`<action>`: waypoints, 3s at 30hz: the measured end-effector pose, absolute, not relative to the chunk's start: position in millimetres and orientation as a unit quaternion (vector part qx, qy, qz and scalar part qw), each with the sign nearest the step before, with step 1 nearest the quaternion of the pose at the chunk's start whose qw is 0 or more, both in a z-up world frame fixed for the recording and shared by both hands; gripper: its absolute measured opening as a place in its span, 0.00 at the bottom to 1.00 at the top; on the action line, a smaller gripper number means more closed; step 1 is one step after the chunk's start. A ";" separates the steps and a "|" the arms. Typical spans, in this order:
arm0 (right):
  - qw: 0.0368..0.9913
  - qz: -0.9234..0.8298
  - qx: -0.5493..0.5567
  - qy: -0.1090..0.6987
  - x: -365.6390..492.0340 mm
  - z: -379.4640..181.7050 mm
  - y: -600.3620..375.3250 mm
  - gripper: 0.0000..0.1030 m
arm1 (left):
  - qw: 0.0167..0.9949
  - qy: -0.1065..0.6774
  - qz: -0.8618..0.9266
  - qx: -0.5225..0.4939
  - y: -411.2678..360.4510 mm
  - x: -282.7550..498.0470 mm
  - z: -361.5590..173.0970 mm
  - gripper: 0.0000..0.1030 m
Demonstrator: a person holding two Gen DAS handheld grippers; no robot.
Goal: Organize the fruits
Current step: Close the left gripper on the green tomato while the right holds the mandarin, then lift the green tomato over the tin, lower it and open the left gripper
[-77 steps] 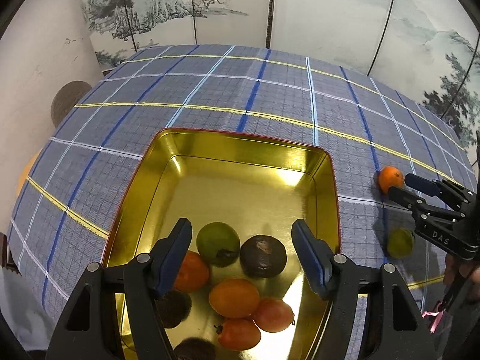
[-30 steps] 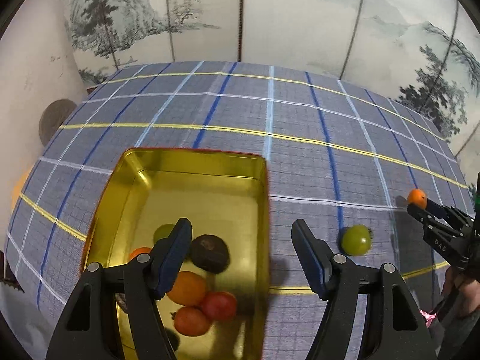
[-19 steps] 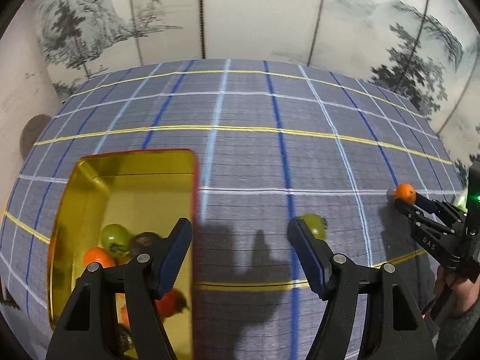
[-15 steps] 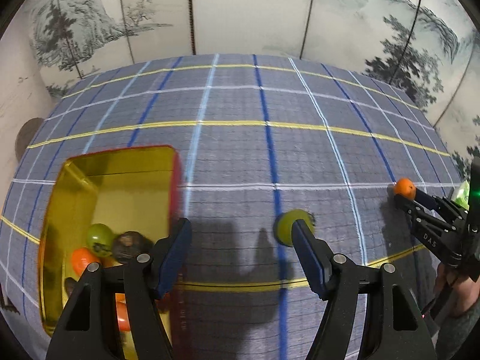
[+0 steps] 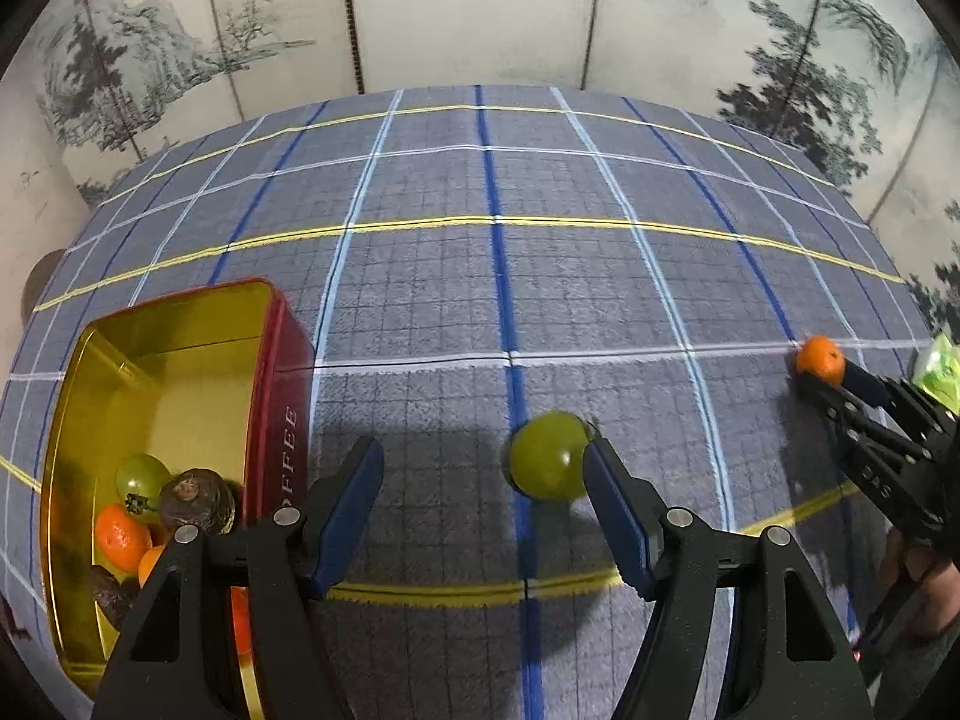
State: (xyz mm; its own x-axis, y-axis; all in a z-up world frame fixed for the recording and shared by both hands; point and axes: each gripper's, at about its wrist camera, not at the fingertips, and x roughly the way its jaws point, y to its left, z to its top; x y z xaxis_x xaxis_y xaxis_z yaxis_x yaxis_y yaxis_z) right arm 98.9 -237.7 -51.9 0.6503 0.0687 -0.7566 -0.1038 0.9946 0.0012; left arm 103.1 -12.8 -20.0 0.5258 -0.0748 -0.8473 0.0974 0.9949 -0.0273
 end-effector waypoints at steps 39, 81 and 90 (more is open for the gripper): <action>0.907 0.012 -0.018 0.420 105.1 -53.1 -275.9 0.37 | 0.860 0.505 -0.074 -0.004 -39.0 117.0 -44.7 0.47; 0.904 0.010 -0.015 0.426 106.8 -56.8 -276.9 0.37 | 0.859 0.502 -0.100 0.001 -1.7 79.6 -5.1 0.36; 0.904 0.010 -0.015 0.426 106.8 -56.8 -277.1 0.37 | 0.868 0.488 -0.095 0.012 18.2 66.1 14.5 0.36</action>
